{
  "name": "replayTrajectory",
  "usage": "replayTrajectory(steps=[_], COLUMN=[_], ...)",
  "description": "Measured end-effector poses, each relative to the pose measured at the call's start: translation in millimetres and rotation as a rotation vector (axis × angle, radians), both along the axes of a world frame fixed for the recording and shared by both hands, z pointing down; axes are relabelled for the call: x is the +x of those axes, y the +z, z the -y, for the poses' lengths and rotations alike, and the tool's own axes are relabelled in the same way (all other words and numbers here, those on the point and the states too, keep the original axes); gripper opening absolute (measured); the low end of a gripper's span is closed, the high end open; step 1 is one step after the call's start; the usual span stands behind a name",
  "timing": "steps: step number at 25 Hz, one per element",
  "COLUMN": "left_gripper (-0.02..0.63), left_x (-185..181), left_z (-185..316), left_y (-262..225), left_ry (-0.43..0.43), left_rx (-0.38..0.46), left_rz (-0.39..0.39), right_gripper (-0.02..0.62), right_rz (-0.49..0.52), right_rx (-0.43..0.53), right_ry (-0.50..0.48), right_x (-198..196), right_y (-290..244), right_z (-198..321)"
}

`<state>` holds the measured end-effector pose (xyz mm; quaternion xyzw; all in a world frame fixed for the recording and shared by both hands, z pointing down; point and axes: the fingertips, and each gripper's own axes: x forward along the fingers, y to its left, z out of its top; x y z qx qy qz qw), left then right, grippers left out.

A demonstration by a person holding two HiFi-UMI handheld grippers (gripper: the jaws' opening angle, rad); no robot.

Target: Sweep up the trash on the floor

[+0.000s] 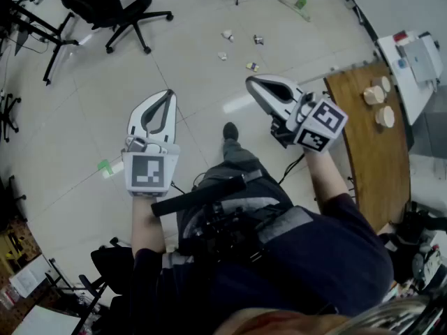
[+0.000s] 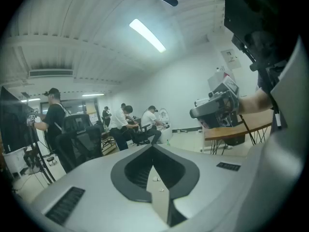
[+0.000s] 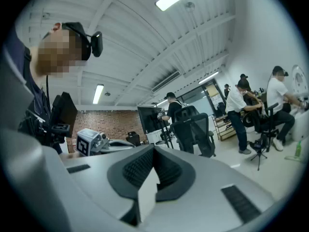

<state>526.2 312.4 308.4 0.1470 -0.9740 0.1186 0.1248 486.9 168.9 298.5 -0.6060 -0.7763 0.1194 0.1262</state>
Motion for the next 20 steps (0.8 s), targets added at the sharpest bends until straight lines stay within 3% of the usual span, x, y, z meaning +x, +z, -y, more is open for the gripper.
replayTrajectory(steps=[5,9,20], left_gripper=[0.0,0.0,0.0], left_x=[-98.3,-156.8,-232.4], left_z=[1.2,-5.7,-34.0], left_y=[2.9,7.0,-6.5], left_ry=[-0.031,-0.056,0.06], left_rx=[0.005,0.011,-0.022], left_rz=[-0.018,-0.046,-0.008], right_gripper=[0.012,0.012,0.012], right_rz=[-0.031,-0.028,-0.032], right_rx=[-0.009,-0.042,-0.052], right_ry=[-0.071,-0.121,-0.106], right_x=[-82.5,-133.7,-200.7], right_y=[-5.3,-12.8,-11.1], right_z=[0.0,-6.8,-58.2])
